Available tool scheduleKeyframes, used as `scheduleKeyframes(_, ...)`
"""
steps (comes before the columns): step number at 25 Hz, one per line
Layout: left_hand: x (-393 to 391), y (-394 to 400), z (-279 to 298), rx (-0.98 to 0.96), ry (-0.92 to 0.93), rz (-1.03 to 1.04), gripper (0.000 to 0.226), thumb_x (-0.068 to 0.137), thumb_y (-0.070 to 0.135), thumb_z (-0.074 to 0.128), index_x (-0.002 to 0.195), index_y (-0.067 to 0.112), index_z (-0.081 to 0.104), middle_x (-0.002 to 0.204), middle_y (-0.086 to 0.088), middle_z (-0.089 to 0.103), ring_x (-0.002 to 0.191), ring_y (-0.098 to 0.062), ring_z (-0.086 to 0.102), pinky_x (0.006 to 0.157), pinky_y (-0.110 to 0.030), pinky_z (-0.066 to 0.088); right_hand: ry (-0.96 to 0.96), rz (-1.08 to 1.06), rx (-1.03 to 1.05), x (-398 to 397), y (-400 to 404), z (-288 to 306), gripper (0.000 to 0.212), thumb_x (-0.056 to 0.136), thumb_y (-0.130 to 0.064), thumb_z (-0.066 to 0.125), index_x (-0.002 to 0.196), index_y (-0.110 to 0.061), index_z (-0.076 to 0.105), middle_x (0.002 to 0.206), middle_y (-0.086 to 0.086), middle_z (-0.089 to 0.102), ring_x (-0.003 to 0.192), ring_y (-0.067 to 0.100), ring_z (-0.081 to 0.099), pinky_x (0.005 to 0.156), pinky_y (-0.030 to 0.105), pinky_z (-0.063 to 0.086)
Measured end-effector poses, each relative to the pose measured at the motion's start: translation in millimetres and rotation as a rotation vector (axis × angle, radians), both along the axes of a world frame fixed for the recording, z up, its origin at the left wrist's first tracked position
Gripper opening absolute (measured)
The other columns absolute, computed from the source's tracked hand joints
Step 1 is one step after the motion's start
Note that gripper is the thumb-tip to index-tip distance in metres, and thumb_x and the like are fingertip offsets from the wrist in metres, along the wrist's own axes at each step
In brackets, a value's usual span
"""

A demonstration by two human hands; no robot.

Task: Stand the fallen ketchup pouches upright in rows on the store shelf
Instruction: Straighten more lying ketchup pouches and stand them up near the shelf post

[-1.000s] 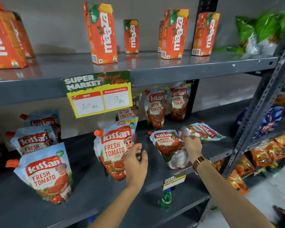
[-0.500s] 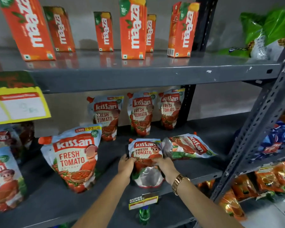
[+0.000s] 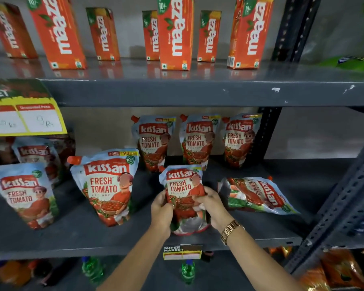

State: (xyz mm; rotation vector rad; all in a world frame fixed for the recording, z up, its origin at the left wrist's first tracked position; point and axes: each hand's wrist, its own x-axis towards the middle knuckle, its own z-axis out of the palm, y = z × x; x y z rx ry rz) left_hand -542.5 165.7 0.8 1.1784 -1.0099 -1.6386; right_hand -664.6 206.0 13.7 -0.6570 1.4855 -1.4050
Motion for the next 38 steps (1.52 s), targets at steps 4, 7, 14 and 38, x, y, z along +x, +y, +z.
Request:
scheduleKeyframes(4,7,-5,18,-0.242,0.037,0.071,0.054,0.078,-0.023,0.047,0.123,0.006,0.048,0.115,-0.003,0.057,0.096,-0.008,0.057,0.072,-0.019,0.052,0.097,0.058,-0.190,3,-3,8,0.032,0.086,0.003,0.054,0.106,-0.022,0.053,0.104,0.002,0.063,0.099,0.015,0.061,0.071,0.020,0.054)
scheduleKeyframes(7,10,-14,35,-0.374,-0.004,0.076,0.052,0.073,-0.026,0.052,0.109,0.011,0.047,0.103,0.003,0.056,0.096,-0.009,0.056,0.068,-0.016,0.056,0.217,0.038,-0.276,6,-6,12,0.047,0.084,0.008,0.055,0.113,-0.028,0.044,0.104,-0.009,0.059,0.098,0.002,0.056,0.082,0.023,0.052)
scheduleKeyframes(14,16,-2,29,-0.397,-0.132,0.173,0.040,0.076,-0.014,0.061,0.101,0.012,0.045,0.104,-0.007,0.057,0.101,-0.020,0.057,0.071,-0.017,0.050,0.329,0.097,-0.229,3,2,5,0.050,0.082,-0.001,0.061,0.124,-0.017,0.040,0.118,-0.001,0.053,0.109,0.009,0.051,0.089,0.024,0.048)
scheduleKeyframes(38,-167,-19,35,-0.392,-0.739,-0.598,0.052,0.085,0.012,0.055,0.134,0.005,0.042,0.142,-0.017,0.045,0.129,-0.029,0.044,0.109,-0.036,0.036,-0.153,-0.960,-0.124,-92,74,-40,0.041,0.088,0.003,0.049,0.127,-0.002,0.036,0.117,0.011,0.047,0.105,0.020,0.046,0.091,0.029,0.036)
